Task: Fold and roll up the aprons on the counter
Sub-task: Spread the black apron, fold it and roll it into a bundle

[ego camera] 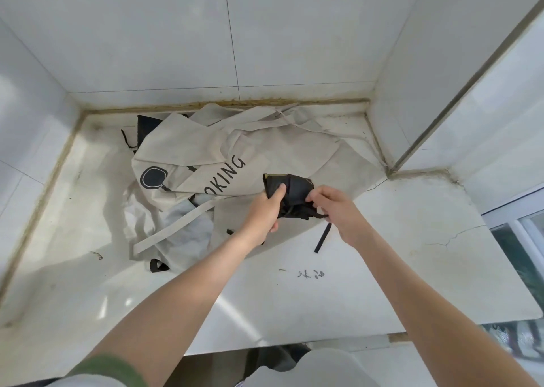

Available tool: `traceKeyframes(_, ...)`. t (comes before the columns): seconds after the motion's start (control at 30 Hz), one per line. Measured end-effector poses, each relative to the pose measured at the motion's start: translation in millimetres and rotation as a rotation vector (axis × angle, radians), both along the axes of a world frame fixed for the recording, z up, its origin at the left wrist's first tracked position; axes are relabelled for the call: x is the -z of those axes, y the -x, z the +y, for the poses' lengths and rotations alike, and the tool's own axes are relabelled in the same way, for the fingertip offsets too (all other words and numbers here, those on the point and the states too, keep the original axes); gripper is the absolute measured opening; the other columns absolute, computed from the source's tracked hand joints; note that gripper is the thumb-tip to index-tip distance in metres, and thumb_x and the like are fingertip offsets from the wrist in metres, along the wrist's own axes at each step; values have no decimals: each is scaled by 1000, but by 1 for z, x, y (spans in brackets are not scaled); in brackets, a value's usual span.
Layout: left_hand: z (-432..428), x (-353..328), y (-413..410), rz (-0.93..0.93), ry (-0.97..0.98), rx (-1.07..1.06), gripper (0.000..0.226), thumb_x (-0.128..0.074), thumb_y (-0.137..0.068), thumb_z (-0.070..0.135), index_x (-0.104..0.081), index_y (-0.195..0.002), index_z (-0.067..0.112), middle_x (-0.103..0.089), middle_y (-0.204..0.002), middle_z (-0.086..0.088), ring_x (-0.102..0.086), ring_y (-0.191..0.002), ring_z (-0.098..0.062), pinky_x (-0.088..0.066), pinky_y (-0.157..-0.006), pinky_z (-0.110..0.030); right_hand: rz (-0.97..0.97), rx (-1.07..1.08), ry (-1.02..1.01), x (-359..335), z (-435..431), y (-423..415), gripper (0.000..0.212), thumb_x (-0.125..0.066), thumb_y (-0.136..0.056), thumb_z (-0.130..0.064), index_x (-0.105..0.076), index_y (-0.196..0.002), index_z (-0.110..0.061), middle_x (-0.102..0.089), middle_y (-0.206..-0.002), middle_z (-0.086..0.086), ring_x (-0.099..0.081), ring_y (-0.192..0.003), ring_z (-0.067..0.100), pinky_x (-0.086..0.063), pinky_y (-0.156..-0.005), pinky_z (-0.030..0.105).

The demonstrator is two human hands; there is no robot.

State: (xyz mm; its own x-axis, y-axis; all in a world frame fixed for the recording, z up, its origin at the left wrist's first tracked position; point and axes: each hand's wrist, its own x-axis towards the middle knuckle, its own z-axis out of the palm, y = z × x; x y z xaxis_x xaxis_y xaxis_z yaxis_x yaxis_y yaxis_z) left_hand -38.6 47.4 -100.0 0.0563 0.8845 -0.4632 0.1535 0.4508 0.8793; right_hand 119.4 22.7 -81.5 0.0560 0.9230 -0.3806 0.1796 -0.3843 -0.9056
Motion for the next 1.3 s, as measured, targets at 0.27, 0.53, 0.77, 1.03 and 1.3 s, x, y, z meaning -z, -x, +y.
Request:
traceKeyframes(0.27, 13, -14, -3, -484, 367, -242, 32, -38, -103, 37, -45, -79, 16, -37, -54, 3, -21, -28, -5, -13, -30, -15, -531, -281, -333, -2, 8, 2, 36, -70, -84, -32, -63, -119, -34, -48, -110, -12, -50, -92, -4, -41, -81, 18)
traceKeyframes(0.53, 26, -38, 2, -702, 485, -320, 31, -42, -100, 25, -41, -72, 13, -40, -39, 3, -20, -20, -4, -12, -24, -13, -789, -213, -870, 6, 5, 5, 33, -57, -85, -9, -64, -112, -28, -51, -107, -16, -56, -87, 6, -51, -51, 28)
traceKeyframes(0.77, 31, -43, 6, -771, 431, -228, 23, -46, -98, 18, -44, -77, 10, -48, -73, -5, -20, -21, -4, -15, -23, -16, -473, -16, -656, -5, 18, 4, 17, -68, -80, 4, -61, -83, -12, -46, -82, -12, -50, -72, 4, -44, -65, 24)
traceKeyframes(1.03, 23, -57, 7, -550, 245, 48, 13, -60, -91, 7, -56, -80, 10, -48, -73, -2, -20, -26, -2, -13, -28, -14, -453, -49, -522, -13, 28, 6, 21, -64, -79, 10, -58, -79, -10, -46, -79, -15, -50, -68, -4, -35, -63, 12)
traceKeyframes(1.3, 20, -51, 1, -329, 194, -94, 22, -52, -89, -8, -44, -81, 11, -38, -64, -4, -20, -28, -4, -15, -30, -13, -461, -303, -322, -15, 21, 10, 37, -63, -82, -7, -49, -116, -10, -41, -109, -4, -45, -75, 0, -33, -71, 13)
